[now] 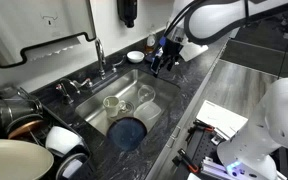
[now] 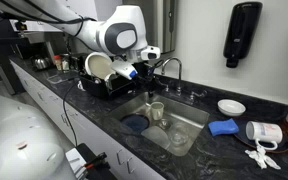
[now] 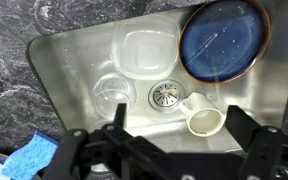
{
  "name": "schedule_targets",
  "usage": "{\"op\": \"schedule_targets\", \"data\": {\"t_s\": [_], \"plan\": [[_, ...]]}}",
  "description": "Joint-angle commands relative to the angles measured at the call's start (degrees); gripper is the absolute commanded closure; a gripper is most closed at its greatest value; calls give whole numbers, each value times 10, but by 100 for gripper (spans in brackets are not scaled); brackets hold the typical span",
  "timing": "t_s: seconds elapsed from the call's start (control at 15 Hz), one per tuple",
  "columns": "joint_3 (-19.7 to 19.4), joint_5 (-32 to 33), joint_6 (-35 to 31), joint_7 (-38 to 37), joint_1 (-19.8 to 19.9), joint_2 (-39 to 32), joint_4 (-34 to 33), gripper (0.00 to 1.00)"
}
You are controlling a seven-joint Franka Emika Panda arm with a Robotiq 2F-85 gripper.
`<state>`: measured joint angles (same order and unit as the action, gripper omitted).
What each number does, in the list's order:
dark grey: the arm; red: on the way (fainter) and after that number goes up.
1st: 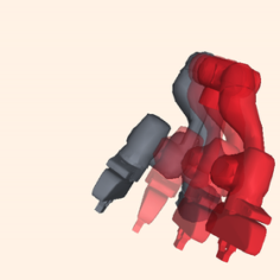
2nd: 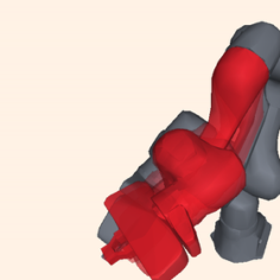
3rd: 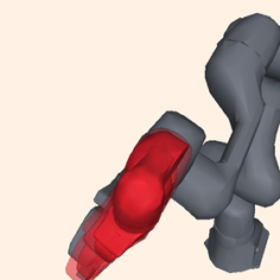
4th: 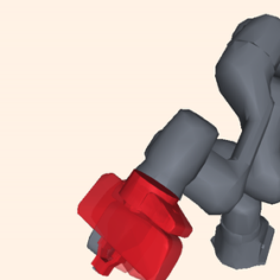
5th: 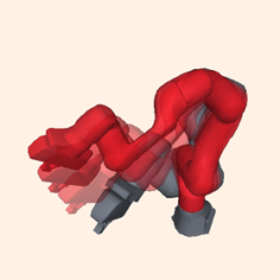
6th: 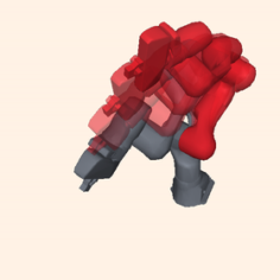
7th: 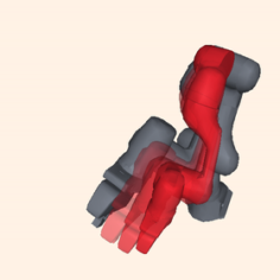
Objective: Remove the straw from the sink
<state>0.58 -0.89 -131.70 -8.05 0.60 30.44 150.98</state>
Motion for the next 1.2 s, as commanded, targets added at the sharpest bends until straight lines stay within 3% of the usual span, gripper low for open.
{"op": "schedule_targets", "data": {"t_s": [0.0, 0.53, 0.8, 1.13], "plan": [[3, -3, 2, 2, 4, 0, -1, 0], [17, -18, 3, 12, -30, -79, -42, 0], [56, 1, -56, -37, -35, -146, -73, 0], [66, -5, -121, -38, -47, -253, -121, 0]]}}
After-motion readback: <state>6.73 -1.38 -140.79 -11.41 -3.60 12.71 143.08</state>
